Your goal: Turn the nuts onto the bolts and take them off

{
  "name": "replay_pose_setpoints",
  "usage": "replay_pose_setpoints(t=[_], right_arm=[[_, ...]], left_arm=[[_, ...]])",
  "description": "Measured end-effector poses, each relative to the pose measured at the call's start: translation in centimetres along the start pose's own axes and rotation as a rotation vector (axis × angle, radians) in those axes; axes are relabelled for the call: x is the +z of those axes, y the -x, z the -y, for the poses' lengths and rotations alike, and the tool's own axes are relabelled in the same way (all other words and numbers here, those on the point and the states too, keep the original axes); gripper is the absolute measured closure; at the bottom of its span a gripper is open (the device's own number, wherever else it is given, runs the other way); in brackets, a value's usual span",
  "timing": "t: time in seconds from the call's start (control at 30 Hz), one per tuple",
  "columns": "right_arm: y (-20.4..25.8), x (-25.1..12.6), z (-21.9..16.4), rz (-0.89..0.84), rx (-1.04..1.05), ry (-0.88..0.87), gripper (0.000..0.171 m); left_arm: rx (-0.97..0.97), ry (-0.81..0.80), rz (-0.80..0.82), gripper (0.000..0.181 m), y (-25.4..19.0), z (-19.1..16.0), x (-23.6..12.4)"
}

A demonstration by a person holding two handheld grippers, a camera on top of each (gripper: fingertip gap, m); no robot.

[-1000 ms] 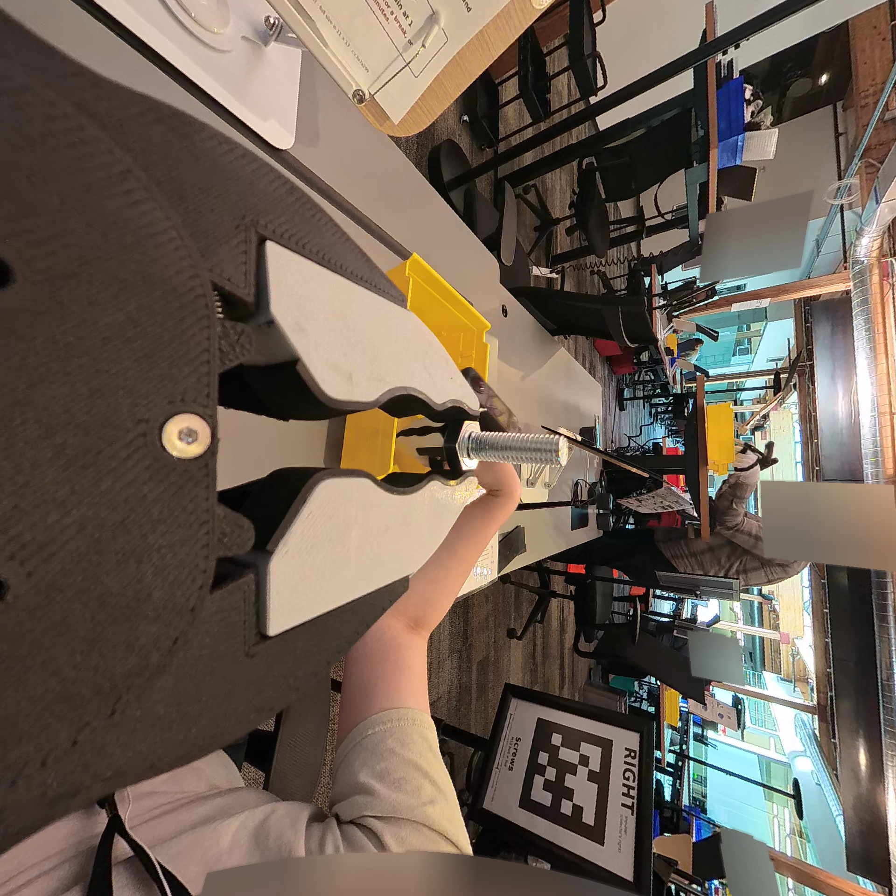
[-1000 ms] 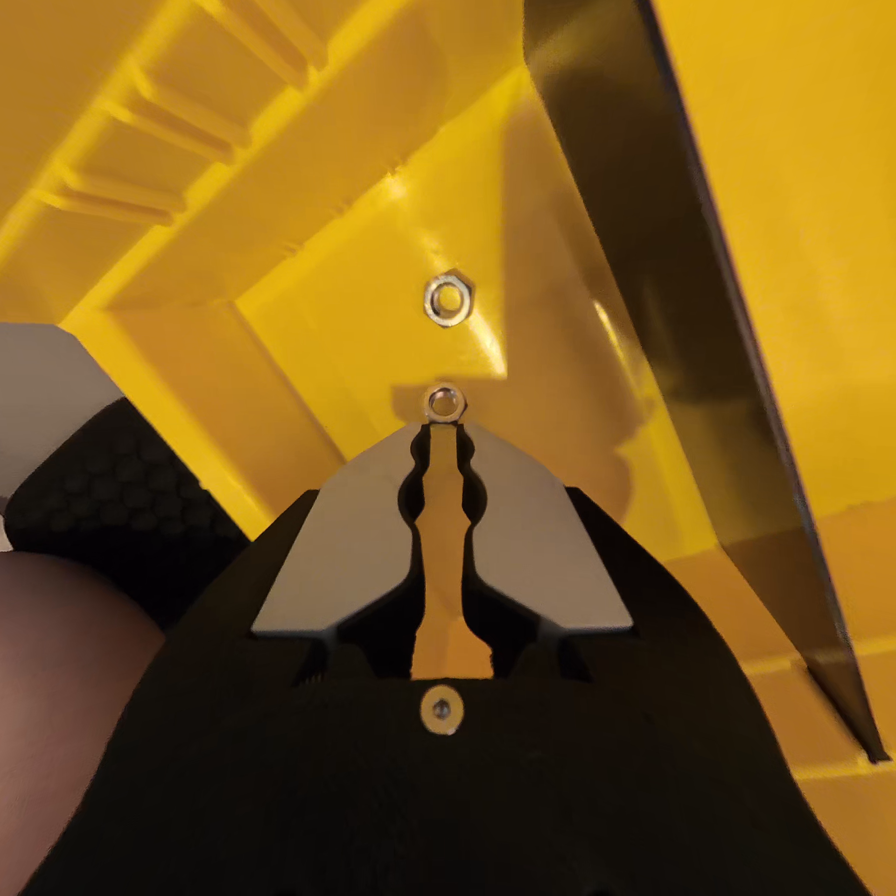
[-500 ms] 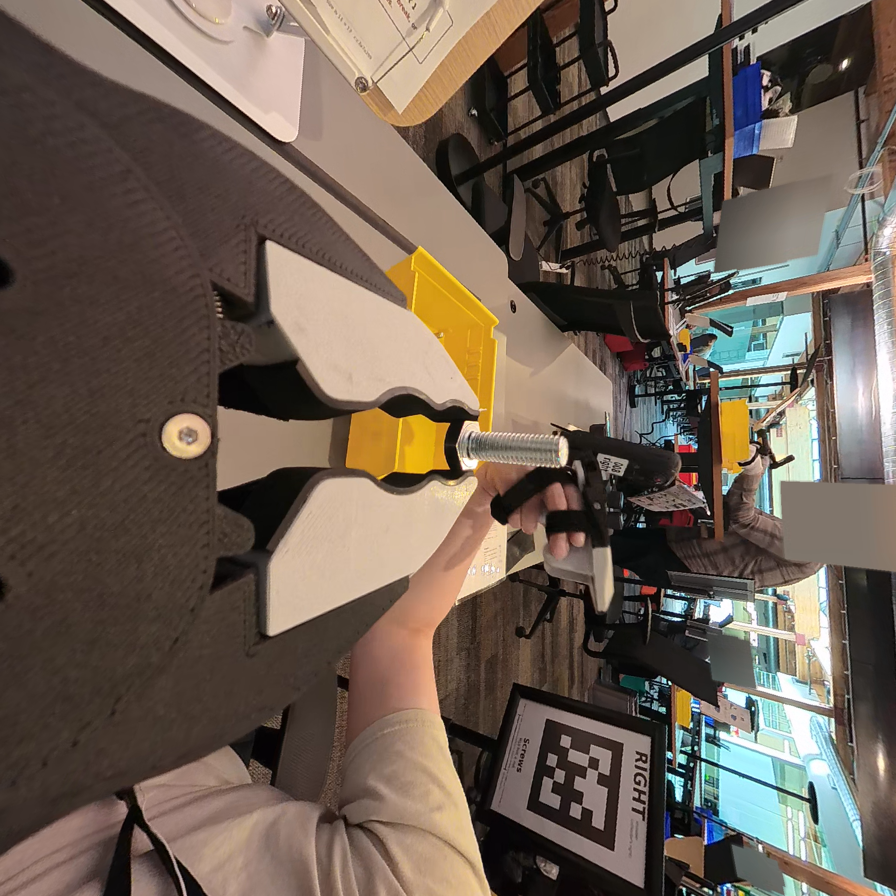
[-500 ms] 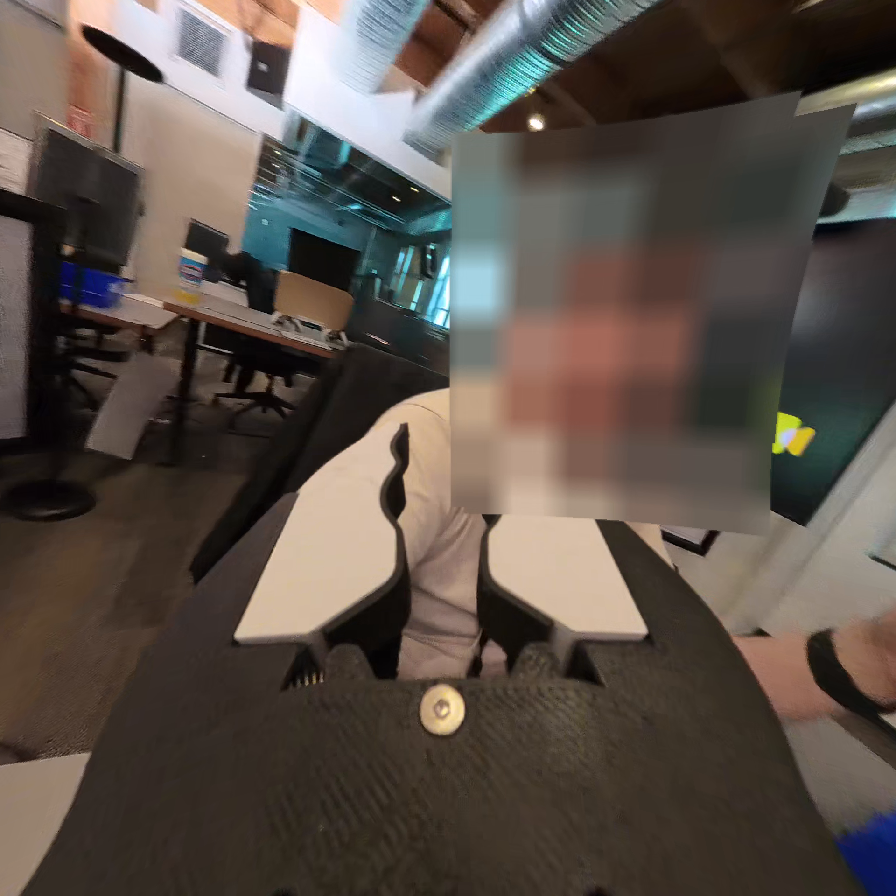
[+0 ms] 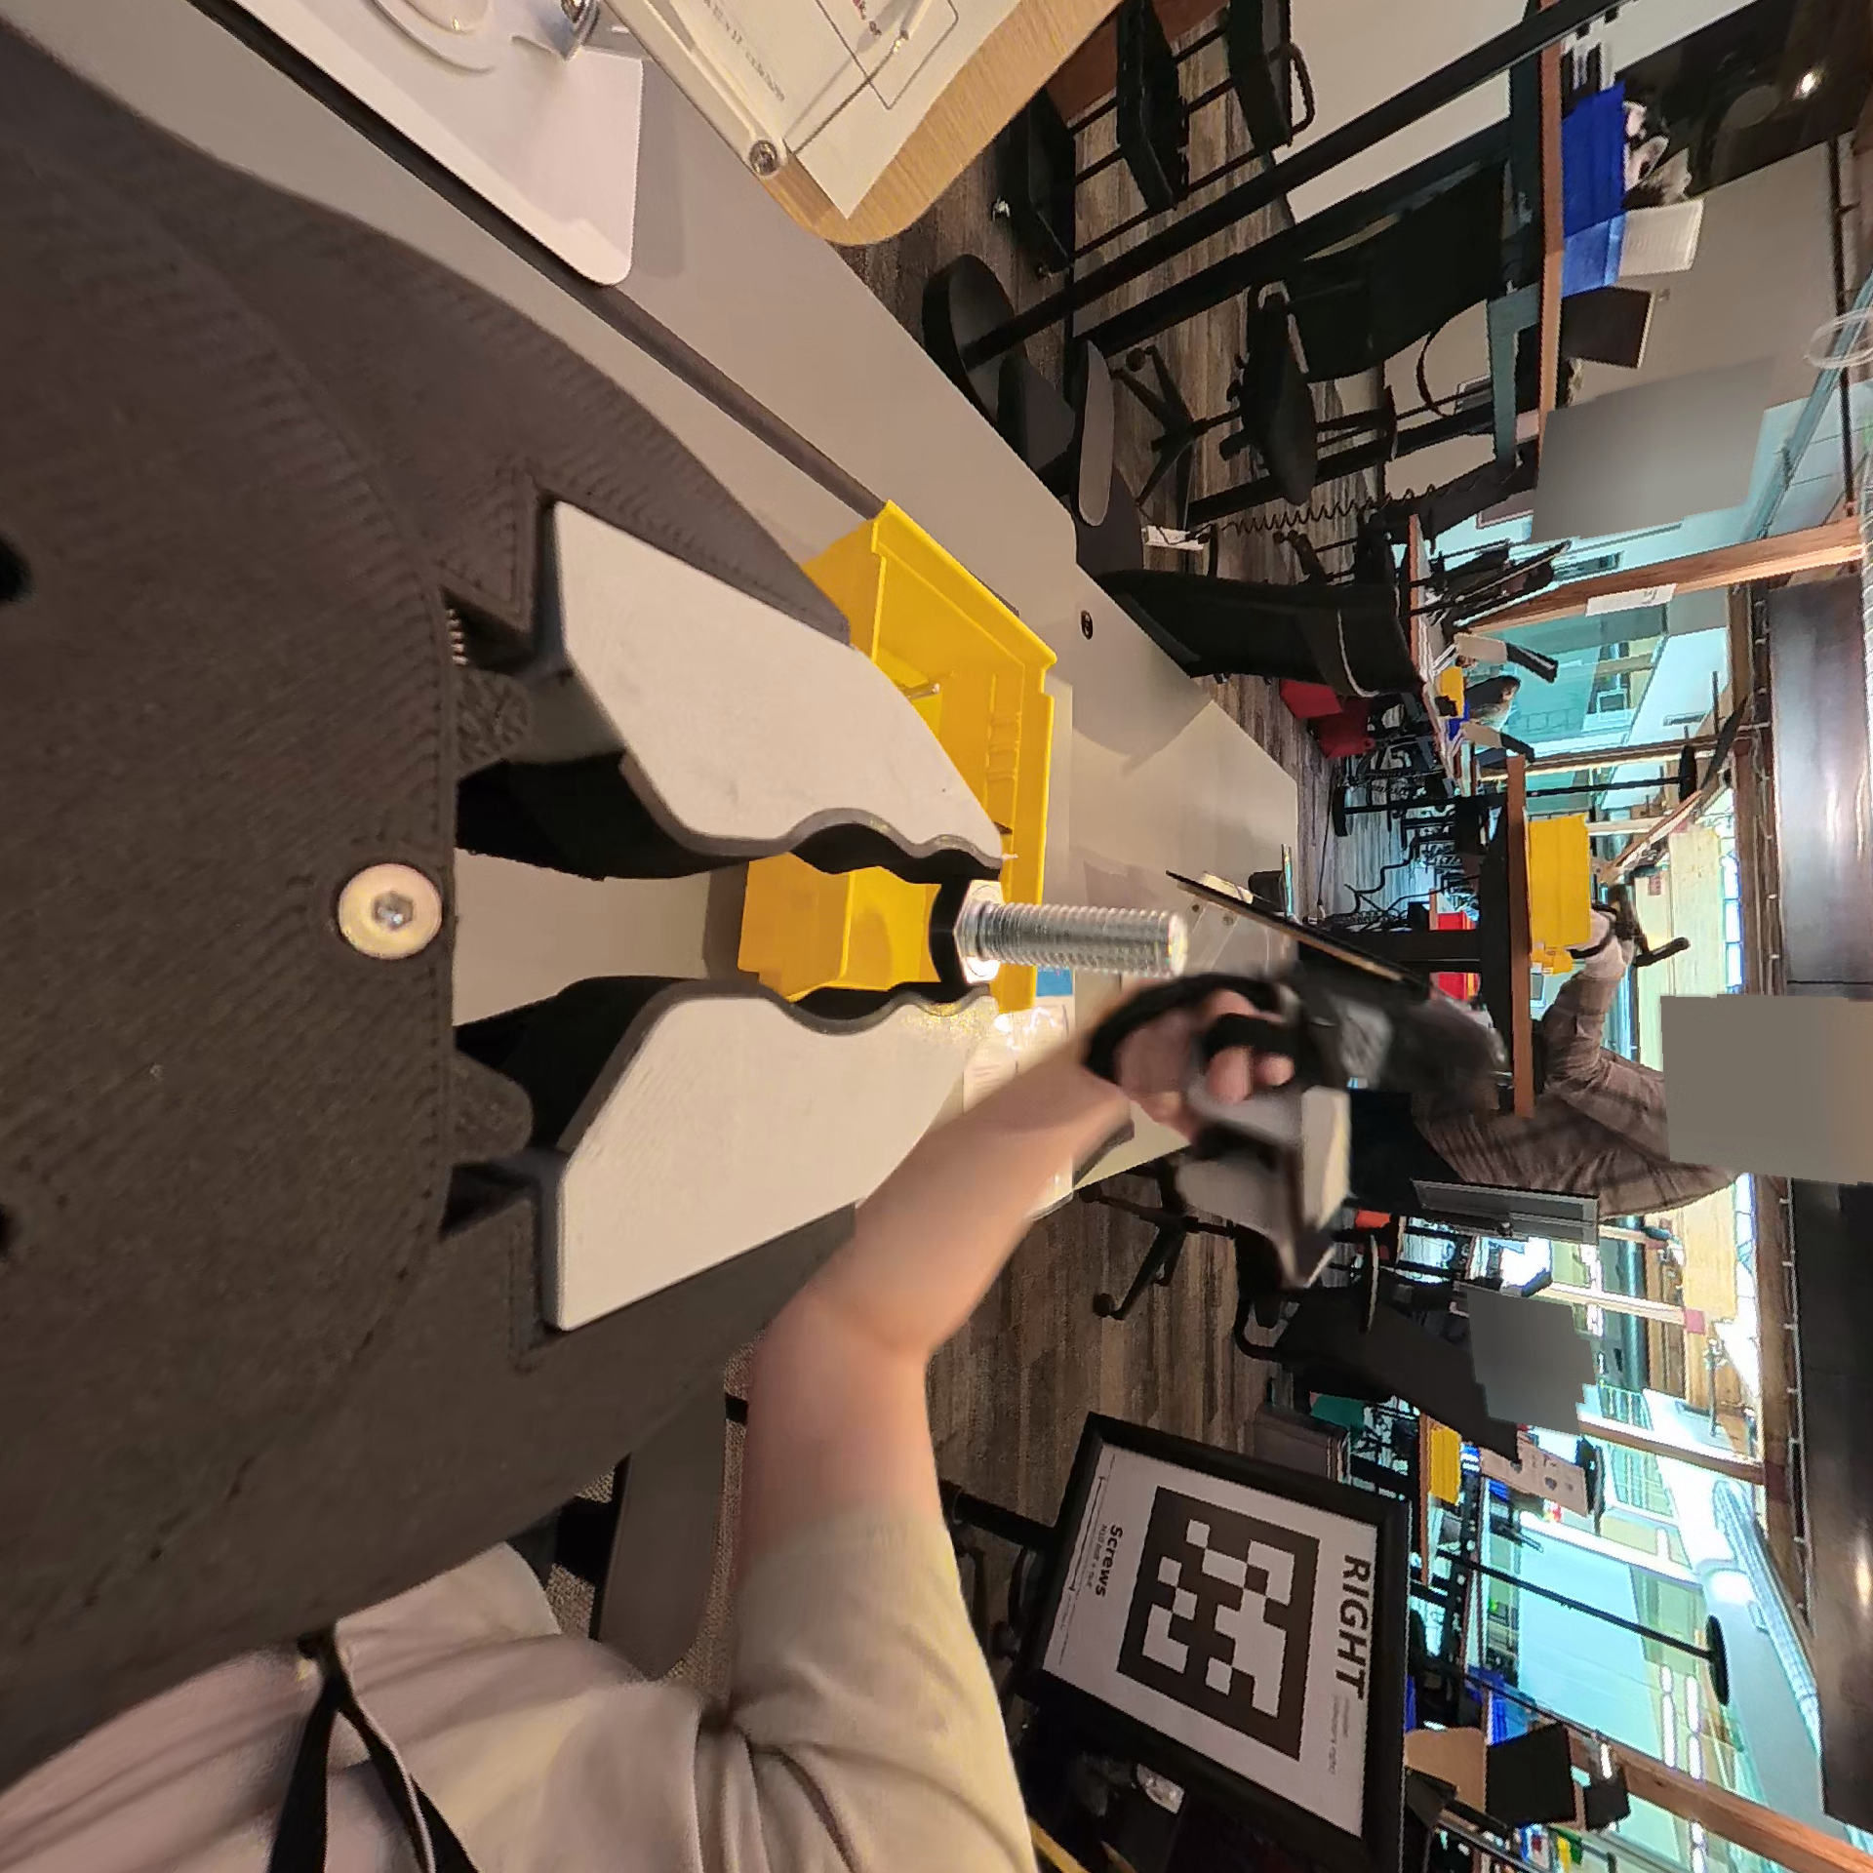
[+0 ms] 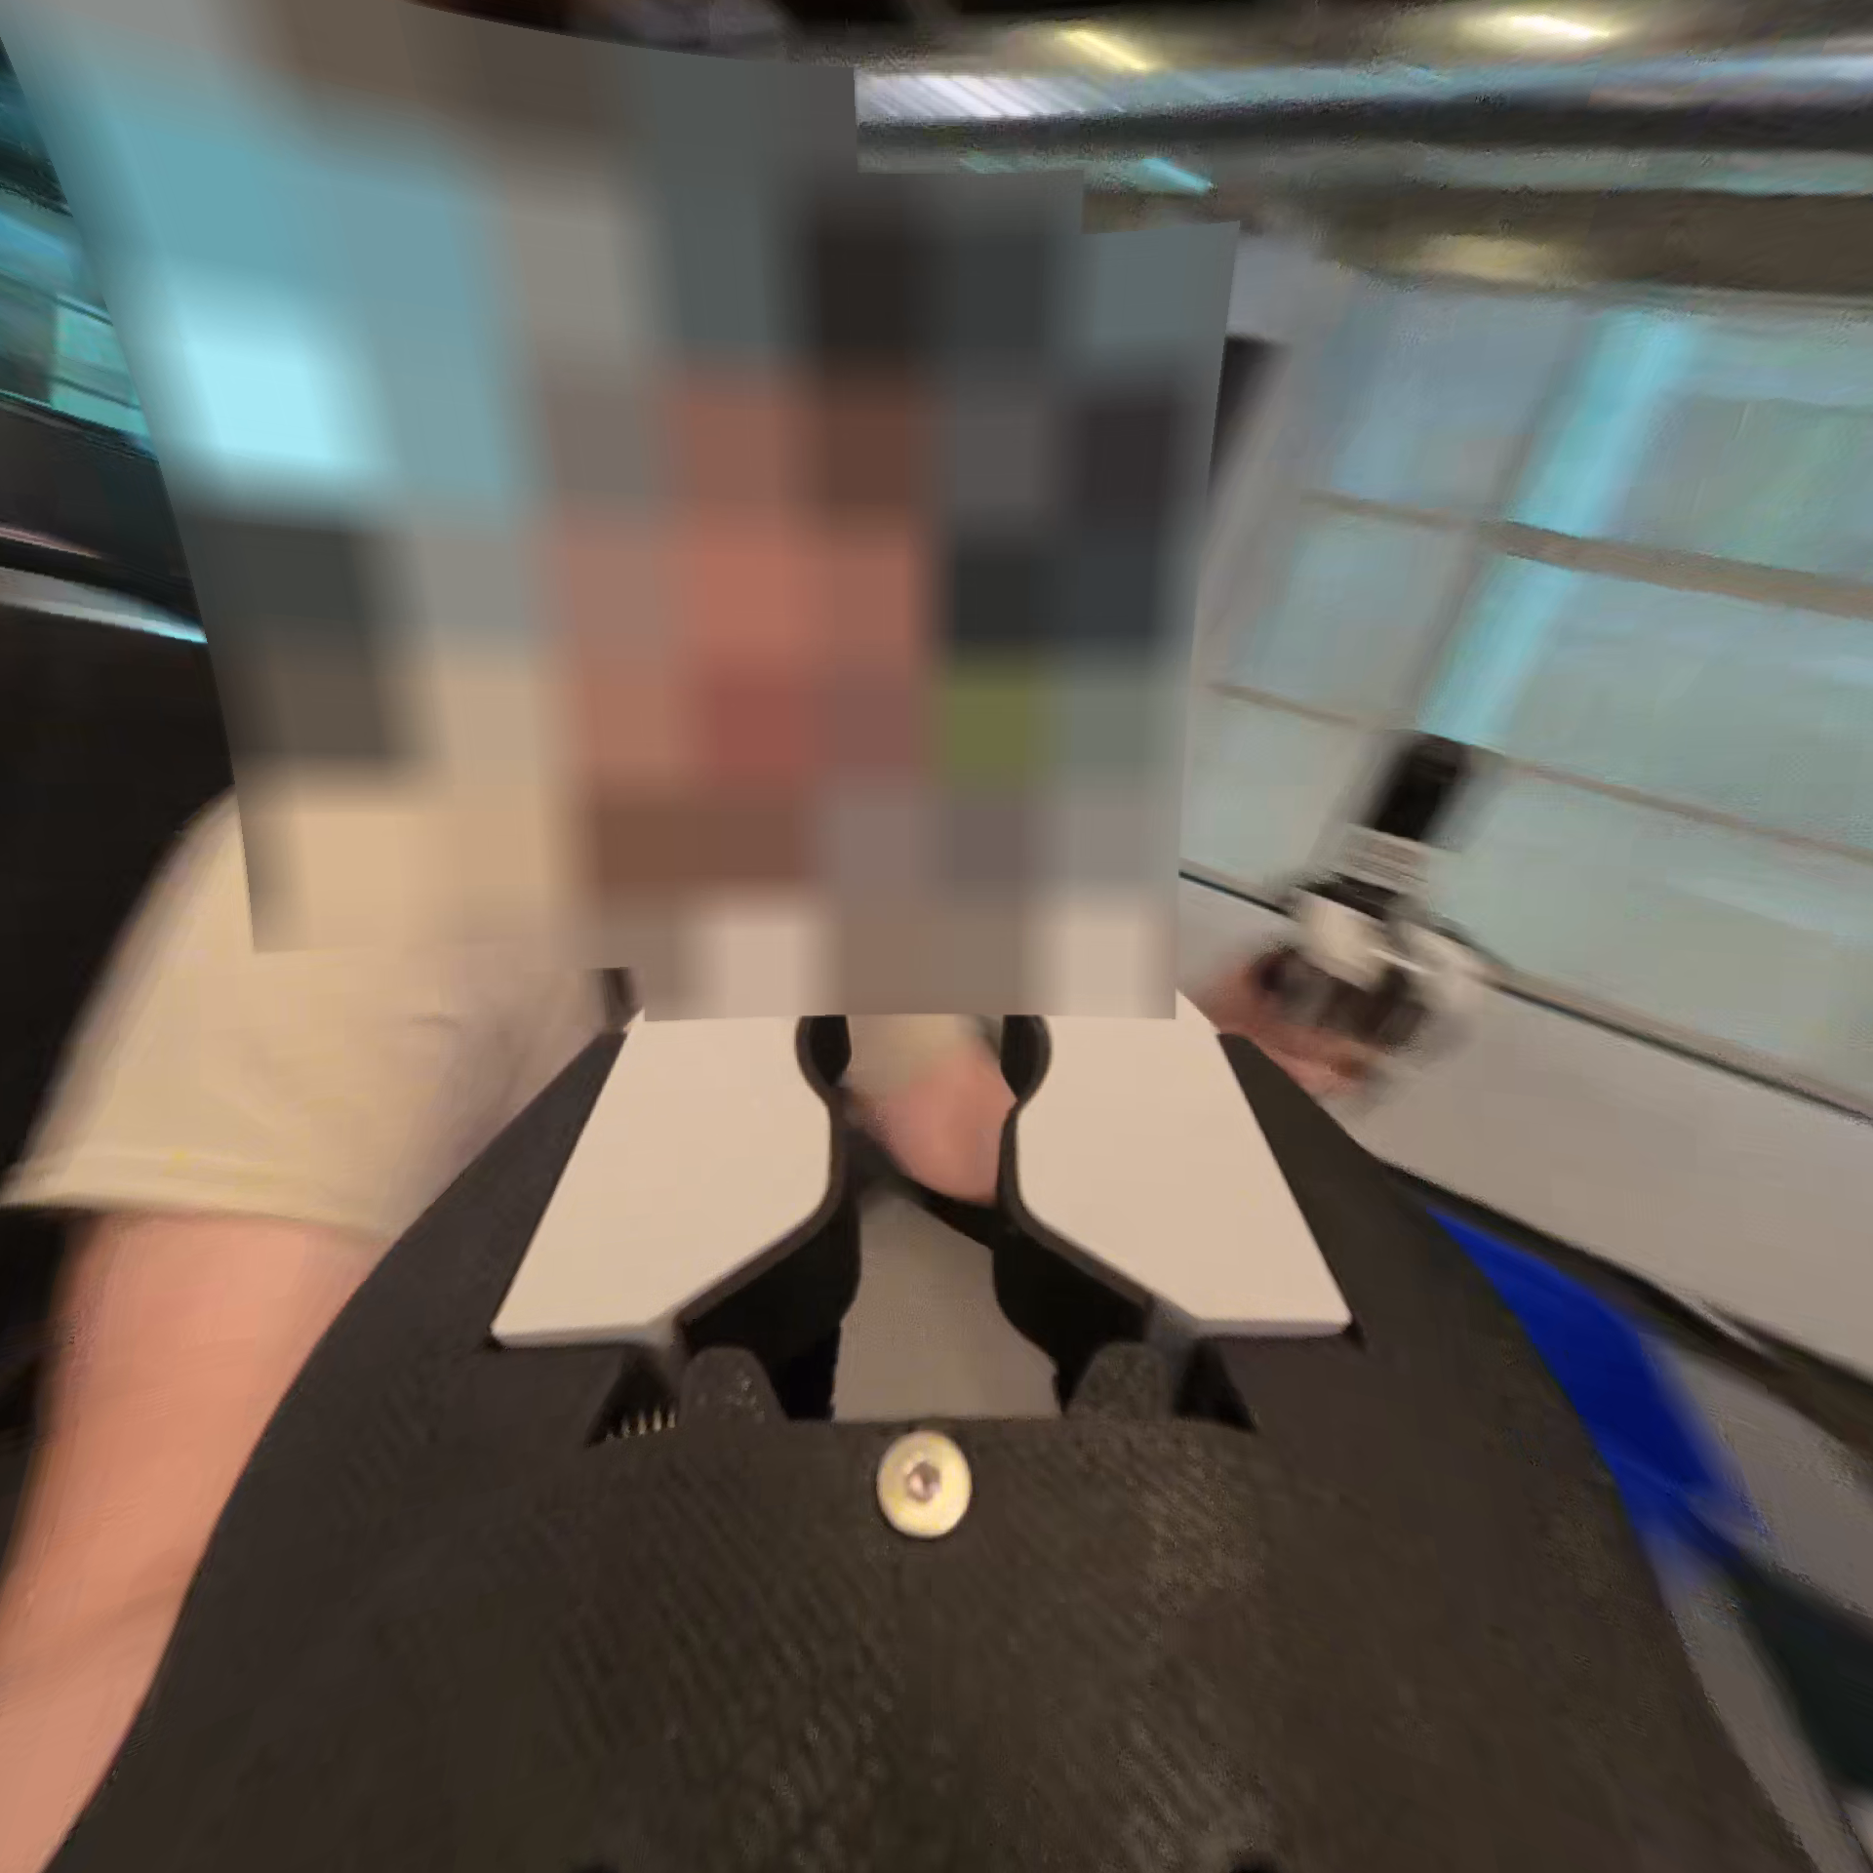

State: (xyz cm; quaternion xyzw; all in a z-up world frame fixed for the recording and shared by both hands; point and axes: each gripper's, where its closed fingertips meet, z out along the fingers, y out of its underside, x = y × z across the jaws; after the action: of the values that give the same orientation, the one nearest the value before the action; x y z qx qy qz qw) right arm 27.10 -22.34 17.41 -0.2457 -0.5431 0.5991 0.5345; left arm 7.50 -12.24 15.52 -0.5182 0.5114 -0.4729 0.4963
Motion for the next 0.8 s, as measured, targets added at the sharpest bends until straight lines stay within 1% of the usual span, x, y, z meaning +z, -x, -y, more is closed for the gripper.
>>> replay_pose_setpoints(t=[0.03, 0.07, 0.1, 0.17, 0.2, 0.27, 0.3, 0.33, 0.4, 0.47, 0.53, 0.6, 0.73, 0.8], right_arm=[[-1.9, -1.3, 0.5, -0.262, -0.075, 0.075, 0.146], [-3.5, -3.8, 1.6, -0.527, -0.152, 0.149, 0.145], [-4.3, -7.1, 3.1, -0.773, -0.215, 0.227, 0.146], [-3.0, -15.1, 7.4, -1.221, -0.300, 0.364, 0.145], [-1.1, -18.5, 9.8, -1.385, -0.319, 0.418, 0.142], [4.0, -23.7, 14.7, -1.628, -0.322, 0.468, 0.137], [6.8, -25.7, 17.2, -1.730, -0.312, 0.453, 0.131], [9.5, -27.1, 19.3, -1.796, -0.282, 0.418, 0.131], [14.3, -28.0, 23.0, -1.837, -0.229, 0.294, 0.125], [18.3, -26.8, 26.7, -1.798, -0.244, 0.146, 0.123], [21.3, -24.6, 29.2, -1.710, -0.229, 0.064, 0.123], [22.9, -22.2, 30.3, -1.634, -0.184, 0.063, 0.126], [23.5, -19.3, 31.0, -1.600, -0.112, 0.177, 0.127], [23.3, -18.4, 31.3, -1.599, -0.057, 0.195, 0.121]], left_arm=[[-0.008, -0.005, 0.001, 0.163, 0.2, 0.0, -0.1], [-0.021, -0.014, -0.004, 0.163, 0.4, 0.0, -0.1], [-0.039, -0.024, -0.014, 0.163, 0.5, 0.1, -0.2], [-0.071, -0.041, -0.029, 0.163, 0.7, 0.1, -0.2], [-0.079, -0.046, -0.034, 0.163, 0.8, 0.1, -0.2], [-0.088, -0.043, -0.049, 0.163, 0.6, 0.0, 0.0], [-0.087, -0.039, -0.057, 0.163, 0.4, 0.0, 0.1], [-0.082, -0.034, -0.065, 0.163, 0.2, -0.1, 0.2], [-0.067, -0.025, -0.072, 0.163, -0.3, -0.1, 0.5], [-0.056, -0.014, -0.079, 0.163, -0.6, -0.1, 0.7], [-0.046, -0.003, -0.079, 0.163, -0.9, -0.2, 0.9], [-0.041, 0.002, -0.077, 0.163, -0.9, -0.2, 0.9], [-0.044, 0.005, -0.070, 0.163, -0.8, -0.3, 1.0], [-0.045, 0.008, -0.069, 0.163, -0.7, -0.4, 0.9]])
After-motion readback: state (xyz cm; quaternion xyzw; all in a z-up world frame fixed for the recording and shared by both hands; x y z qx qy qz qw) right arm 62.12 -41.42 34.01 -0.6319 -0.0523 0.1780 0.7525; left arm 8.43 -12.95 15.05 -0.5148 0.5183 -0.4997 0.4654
